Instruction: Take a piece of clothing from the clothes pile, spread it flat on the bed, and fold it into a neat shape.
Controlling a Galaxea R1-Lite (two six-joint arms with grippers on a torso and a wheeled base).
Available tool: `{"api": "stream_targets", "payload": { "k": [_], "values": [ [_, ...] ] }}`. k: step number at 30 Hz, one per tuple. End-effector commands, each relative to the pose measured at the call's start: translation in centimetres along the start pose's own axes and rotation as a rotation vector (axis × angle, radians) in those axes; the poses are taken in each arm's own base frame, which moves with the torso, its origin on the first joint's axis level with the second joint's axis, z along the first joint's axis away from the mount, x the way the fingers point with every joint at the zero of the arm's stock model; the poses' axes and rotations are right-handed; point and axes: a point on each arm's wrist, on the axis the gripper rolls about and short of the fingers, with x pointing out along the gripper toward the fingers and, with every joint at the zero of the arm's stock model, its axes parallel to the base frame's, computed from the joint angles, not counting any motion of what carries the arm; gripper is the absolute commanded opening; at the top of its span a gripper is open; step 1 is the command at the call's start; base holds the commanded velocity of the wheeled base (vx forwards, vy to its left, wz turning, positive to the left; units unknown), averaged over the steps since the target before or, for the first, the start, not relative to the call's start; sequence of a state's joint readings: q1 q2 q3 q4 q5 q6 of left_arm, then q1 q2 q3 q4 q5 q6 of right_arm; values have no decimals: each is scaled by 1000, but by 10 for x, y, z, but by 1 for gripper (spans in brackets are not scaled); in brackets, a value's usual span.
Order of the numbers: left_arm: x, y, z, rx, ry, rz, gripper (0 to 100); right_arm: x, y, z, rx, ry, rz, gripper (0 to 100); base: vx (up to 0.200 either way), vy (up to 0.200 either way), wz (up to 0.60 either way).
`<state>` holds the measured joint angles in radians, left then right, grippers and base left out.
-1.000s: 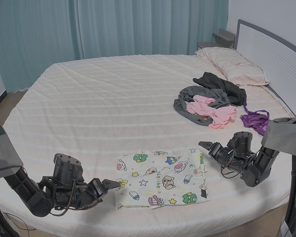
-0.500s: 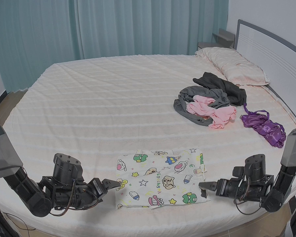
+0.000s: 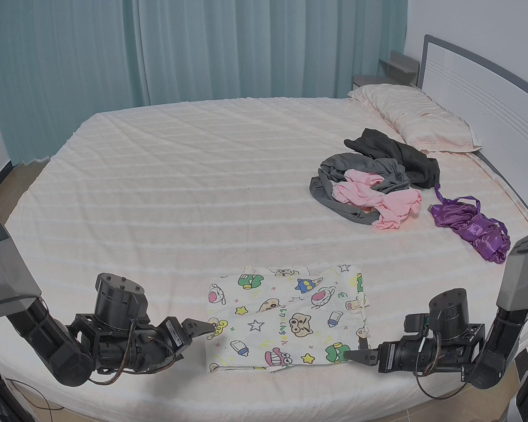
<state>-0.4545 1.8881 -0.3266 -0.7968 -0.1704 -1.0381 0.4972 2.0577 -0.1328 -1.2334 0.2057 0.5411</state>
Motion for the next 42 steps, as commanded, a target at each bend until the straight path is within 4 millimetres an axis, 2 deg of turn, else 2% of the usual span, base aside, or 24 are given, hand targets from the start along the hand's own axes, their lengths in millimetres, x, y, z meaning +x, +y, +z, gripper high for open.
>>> {"api": "stream_targets", "payload": {
  "k": [1, 8, 9, 18, 29, 35, 36, 42],
  "values": [
    [0, 0, 0, -1, 0, 1, 100, 12, -5, 0, 2, 17, -18, 100, 0, 0, 0],
    [0, 0, 0, -1, 0, 1, 100, 23, -7, 1, -8, 22, -24, 100, 0, 0, 0],
    [1, 0, 0, -1, 1, 2, 100, 24, -8, 1, -7, 22, -25, 0, 0, 0, 0],
    [0, 0, 0, -2, 0, 1, 100, 19, -11, -1, 4, 25, -41, 0, 0, 0, 0],
    [1, 0, 0, 0, 2, 2, 100, 0, -13, -1, 5, 5, -52, 0, 0, 0, 0],
    [1, 1, -1, -2, 3, 3, 100, -7, -16, -9, 2, 38, -70, 0, 0, 0, 0],
    [1, 0, 0, -2, 2, 2, 100, -7, -16, -10, 1, 41, -71, 100, 0, 0, 0],
    [1, 0, 0, -2, 2, 2, 100, -10, -22, -7, 12, 25, -90, 100, 0, 0, 0]
  ]
}}
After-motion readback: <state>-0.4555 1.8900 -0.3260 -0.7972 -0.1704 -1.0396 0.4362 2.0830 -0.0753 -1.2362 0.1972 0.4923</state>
